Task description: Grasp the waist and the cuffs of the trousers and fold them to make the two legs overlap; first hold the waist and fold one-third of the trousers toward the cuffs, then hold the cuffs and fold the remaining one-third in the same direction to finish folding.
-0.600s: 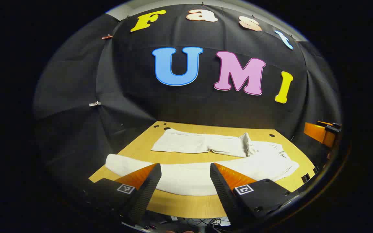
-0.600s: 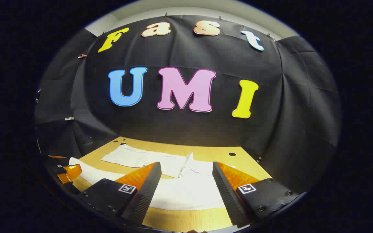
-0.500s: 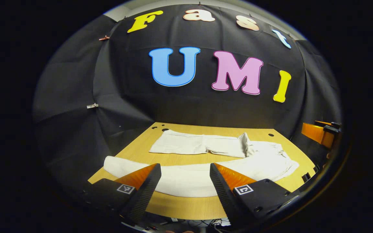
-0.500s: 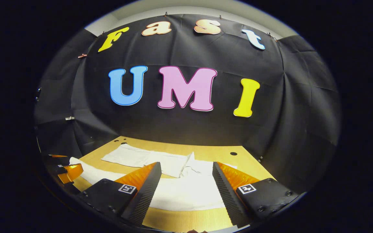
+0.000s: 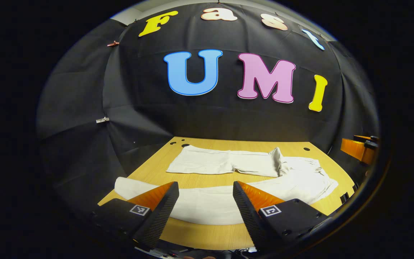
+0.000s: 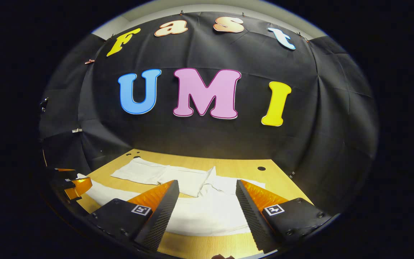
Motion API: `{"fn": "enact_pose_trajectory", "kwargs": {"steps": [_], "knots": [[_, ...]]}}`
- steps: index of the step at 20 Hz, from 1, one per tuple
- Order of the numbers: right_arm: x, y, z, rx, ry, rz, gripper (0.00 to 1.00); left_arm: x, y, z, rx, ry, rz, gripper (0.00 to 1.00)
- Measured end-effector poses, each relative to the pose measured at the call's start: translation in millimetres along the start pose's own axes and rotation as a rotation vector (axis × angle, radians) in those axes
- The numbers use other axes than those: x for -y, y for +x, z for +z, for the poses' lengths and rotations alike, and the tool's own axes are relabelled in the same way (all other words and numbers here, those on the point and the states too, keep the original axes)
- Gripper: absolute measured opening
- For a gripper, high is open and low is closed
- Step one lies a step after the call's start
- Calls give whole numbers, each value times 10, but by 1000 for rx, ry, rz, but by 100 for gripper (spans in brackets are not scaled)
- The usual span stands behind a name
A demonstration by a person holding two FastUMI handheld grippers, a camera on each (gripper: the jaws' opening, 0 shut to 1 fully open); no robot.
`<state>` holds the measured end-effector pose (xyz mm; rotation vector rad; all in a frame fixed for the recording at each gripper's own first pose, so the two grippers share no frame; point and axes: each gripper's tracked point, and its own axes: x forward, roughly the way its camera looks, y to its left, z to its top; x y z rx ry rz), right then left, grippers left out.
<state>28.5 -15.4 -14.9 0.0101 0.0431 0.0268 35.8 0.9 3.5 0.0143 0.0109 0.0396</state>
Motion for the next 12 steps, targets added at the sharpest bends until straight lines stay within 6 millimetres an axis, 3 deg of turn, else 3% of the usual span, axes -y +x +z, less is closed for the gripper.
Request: {"fn": "enact_pose_trajectory", "kwargs": {"steps": [6,12], "knots": [[119,171,-118,-49,-7,11,98,31,151,-41,-18,10,10,96],[390,365,-260,-95,-90,3,98,78,293,-24,-24,11,16,96]]}}
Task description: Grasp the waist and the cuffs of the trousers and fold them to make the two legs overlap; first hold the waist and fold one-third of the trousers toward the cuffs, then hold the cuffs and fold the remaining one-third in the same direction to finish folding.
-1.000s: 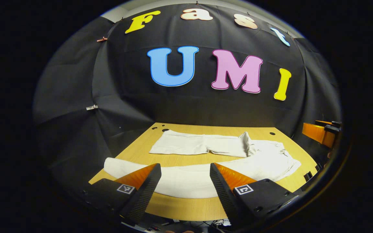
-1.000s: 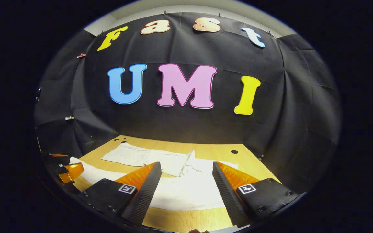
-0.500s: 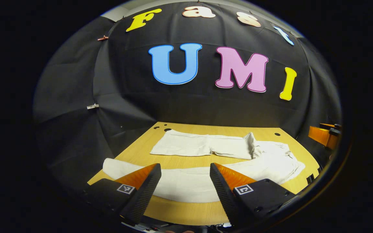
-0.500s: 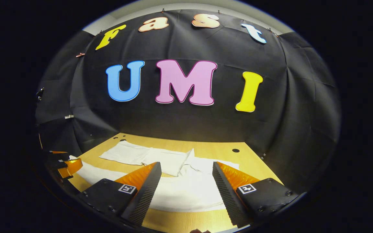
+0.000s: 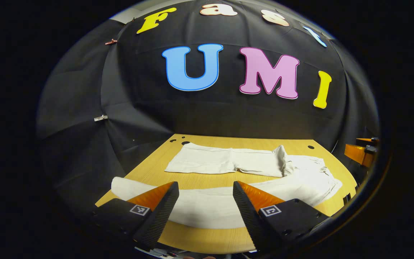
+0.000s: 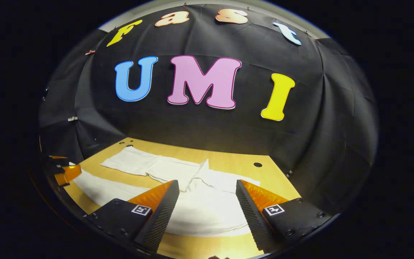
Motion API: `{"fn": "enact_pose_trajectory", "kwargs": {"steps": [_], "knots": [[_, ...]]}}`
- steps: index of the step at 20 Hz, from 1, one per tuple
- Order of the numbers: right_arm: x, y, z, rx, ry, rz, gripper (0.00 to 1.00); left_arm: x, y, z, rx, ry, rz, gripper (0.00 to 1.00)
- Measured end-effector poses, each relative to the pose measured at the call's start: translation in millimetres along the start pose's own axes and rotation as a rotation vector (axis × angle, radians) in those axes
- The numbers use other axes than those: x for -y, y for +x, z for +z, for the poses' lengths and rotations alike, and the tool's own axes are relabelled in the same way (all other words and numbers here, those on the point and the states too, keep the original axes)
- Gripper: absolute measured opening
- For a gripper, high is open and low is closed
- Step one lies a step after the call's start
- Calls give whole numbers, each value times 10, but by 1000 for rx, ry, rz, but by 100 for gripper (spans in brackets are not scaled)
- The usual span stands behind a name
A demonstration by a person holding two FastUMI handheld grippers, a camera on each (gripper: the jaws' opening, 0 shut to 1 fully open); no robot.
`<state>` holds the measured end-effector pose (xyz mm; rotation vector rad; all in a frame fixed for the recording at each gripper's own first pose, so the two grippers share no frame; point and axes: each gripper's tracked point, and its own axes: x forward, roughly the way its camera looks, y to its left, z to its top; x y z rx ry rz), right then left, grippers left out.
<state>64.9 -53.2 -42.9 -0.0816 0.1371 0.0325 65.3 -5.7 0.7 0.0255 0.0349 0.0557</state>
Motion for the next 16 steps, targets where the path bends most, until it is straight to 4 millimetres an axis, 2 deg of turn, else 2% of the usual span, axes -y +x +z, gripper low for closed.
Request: {"fn": "enact_pose_trajectory", "kwargs": {"steps": [2,6,9,16], "knots": [[72,80,-107,-28,-64,19,98,-7,32,-15,-3,-1,8,96],[317,214,-250,-66,-308,68,98,-35,83,-114,-35,-29,31,96],[471,282,-469,-108,-491,134,98,-102,109,-230,-55,-47,65,96],[1090,390,-1136,-233,-812,259,98,-213,86,-494,-104,-84,134,95]]}}
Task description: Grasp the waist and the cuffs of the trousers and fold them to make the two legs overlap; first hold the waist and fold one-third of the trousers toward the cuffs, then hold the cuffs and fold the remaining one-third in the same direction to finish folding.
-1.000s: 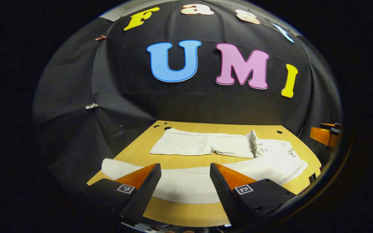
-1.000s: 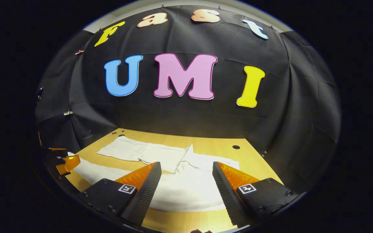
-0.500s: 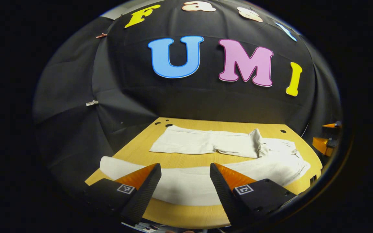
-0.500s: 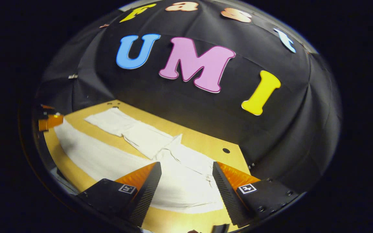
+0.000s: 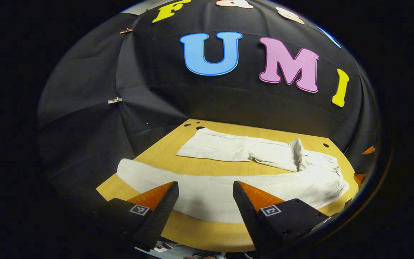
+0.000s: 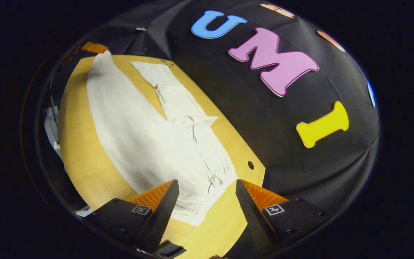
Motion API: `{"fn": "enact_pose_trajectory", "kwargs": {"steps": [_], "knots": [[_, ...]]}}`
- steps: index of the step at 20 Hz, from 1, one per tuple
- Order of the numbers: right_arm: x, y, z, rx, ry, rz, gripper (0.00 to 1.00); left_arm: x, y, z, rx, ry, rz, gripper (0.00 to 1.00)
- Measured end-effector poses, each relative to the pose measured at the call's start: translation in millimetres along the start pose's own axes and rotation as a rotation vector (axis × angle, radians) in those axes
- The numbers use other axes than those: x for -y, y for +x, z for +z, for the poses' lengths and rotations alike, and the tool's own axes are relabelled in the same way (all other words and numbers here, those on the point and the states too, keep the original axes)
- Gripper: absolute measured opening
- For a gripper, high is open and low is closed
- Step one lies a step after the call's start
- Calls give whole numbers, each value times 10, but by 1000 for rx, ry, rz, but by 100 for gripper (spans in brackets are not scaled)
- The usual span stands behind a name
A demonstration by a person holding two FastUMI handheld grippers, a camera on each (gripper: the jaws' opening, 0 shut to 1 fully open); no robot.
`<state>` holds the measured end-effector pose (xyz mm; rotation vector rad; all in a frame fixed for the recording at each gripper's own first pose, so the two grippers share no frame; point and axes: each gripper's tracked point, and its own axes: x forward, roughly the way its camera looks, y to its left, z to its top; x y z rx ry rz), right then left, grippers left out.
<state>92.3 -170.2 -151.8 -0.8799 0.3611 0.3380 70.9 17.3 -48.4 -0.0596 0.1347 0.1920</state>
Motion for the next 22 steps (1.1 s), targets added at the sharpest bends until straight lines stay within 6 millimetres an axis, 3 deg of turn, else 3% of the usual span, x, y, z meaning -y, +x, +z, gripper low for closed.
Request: {"fn": "enact_pose_trajectory", "kwargs": {"steps": [7,11,17,22], "knots": [[-249,162,-899,-79,-337,162,98,48,39,-223,-36,6,54,96],[-319,256,-1268,-110,-379,206,98,144,27,-331,-62,27,77,96],[-321,458,-1280,-95,-384,220,96,253,4,-374,-82,50,100,97],[-307,685,-1136,-74,-494,200,90,102,94,-452,-112,40,130,98]]}}
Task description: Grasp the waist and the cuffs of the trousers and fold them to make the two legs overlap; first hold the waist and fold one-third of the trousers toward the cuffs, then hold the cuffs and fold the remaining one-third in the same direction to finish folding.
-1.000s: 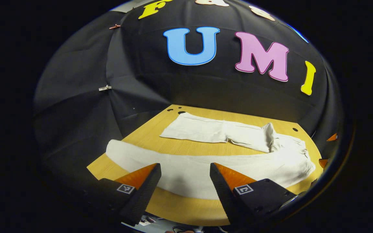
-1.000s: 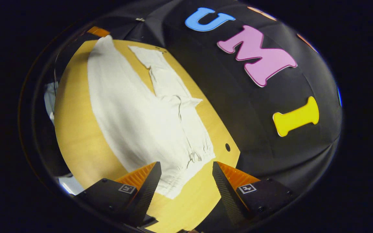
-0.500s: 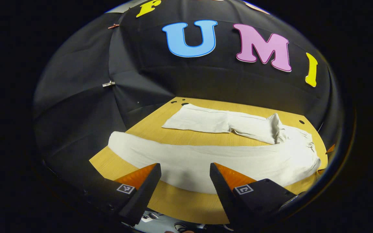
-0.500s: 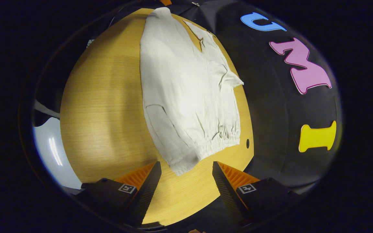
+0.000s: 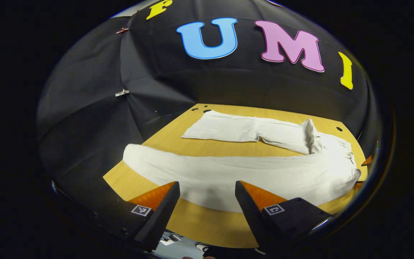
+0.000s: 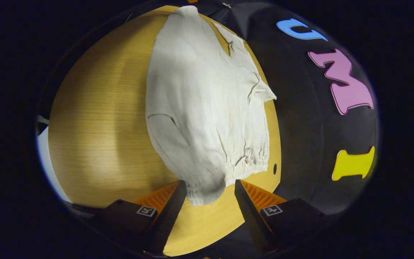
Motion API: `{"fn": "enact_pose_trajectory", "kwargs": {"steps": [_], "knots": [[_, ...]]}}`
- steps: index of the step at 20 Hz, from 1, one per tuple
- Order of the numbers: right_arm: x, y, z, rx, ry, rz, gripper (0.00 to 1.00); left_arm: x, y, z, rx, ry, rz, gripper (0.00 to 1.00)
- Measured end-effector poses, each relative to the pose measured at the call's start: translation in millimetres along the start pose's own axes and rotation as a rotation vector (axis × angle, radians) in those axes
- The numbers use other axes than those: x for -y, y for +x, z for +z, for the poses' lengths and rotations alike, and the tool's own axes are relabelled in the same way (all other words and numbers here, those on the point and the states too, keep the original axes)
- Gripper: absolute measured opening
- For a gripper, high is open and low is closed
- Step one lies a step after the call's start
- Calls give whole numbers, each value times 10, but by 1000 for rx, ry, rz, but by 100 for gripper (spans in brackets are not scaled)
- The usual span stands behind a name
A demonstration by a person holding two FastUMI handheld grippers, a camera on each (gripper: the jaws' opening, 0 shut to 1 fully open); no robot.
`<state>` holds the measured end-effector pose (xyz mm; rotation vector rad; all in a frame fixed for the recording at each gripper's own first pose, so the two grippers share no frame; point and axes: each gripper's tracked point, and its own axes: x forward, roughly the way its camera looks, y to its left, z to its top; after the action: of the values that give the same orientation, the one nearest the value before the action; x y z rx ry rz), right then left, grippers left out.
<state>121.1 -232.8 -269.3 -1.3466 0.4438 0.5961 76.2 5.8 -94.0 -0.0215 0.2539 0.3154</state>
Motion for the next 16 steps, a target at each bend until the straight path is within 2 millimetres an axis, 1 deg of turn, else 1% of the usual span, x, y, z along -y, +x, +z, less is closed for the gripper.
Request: {"fn": "enact_pose_trajectory", "kwargs": {"steps": [1,3,4,5,6,7,8,9,10,11,12,13,14,15,16], "knots": [[-41,69,-9,-17,-3,18,87,-50,40,-53,-15,-4,7,98],[-7,125,-22,-48,3,13,63,-207,114,-111,-34,14,30,98],[-33,179,-46,-67,10,28,60,-306,167,-125,-36,36,39,98],[-24,203,-53,-78,14,36,44,-408,227,-170,-43,68,48,98],[-40,241,-69,-89,15,44,40,-520,302,-262,-76,113,56,98],[-60,202,-67,-97,24,63,37,-672,340,-346,-99,168,81,98],[-52,234,-71,-109,32,67,26,-836,412,-400,-104,224,101,98],[-58,229,-88,-115,36,80,29,-955,450,-459,-114,272,108,98],[-54,122,-53,-121,39,101,24,-1074,474,-495,-120,315,111,98],[-62,213,-66,-133,52,127,19,-1193,509,-516,-125,353,110,97],[-58,198,-37,-125,67,152,14,-1309,552,-525,-131,393,107,97],[-57,214,-44,-119,80,176,13,-1465,580,-547,-138,442,110,97],[-56,157,-45,-114,88,199,8,-1632,615,-549,-146,497,119,97],[-76,204,-52,-109,91,225,8,-1791,668,-563,-161,555,123,97],[-87,182,-48,-99,82,248,8,-1932,713,-575,-172,616,126,97]]}}
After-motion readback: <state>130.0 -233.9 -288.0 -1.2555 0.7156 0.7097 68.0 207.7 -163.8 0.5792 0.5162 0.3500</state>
